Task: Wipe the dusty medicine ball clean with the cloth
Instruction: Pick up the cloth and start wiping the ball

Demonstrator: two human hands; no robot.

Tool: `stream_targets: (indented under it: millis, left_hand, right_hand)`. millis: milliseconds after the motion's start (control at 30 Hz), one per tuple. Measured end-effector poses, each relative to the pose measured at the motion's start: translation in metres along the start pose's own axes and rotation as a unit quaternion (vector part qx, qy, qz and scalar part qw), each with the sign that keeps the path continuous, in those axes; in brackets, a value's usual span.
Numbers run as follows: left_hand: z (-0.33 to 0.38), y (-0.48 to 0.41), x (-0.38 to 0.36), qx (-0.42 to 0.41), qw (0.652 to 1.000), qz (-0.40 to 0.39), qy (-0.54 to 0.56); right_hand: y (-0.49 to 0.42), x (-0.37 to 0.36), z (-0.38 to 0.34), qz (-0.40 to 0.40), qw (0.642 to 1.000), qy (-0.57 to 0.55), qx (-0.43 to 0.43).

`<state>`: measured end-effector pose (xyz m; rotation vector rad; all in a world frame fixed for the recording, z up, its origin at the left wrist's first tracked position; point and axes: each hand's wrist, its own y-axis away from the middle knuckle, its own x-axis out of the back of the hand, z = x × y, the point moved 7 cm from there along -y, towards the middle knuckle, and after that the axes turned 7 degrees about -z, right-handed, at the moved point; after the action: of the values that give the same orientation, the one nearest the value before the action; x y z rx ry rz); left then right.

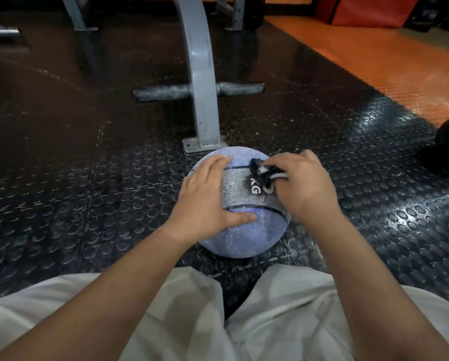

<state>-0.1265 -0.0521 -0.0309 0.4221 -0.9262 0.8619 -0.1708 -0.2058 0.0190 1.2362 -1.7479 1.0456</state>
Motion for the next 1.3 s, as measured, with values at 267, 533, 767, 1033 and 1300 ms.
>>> stream_targets:
  millis: [267,533,767,1033,1300]
  left_hand:
    - [-0.007,0.004,-0.004,0.009,0.999,0.020,0.037]
    - [0.005,0.000,-0.014,-0.005,0.998,0.046,0.032]
    - [-0.003,0.003,-0.010,-0.009,0.997,0.039,0.061]
    - [0.002,-0.001,-0.013,-0.005,0.999,0.039,0.036]
    - [-0.006,0.000,-0.011,-0.030,0.996,0.059,0.060]
  right_hand:
    - [0.020,-0.010,-0.068,0.037,0.987,0.048,0.149]
    - [0.010,0.004,-0.023,0.042,0.998,0.032,0.035]
    - [0.017,-0.013,-0.060,0.026,0.990,0.052,0.126]
    - [0.004,-0.006,-0.021,-0.008,0.998,0.060,0.029]
    - [0.009,-0.015,-0.050,-0.027,0.989,0.112,0.095]
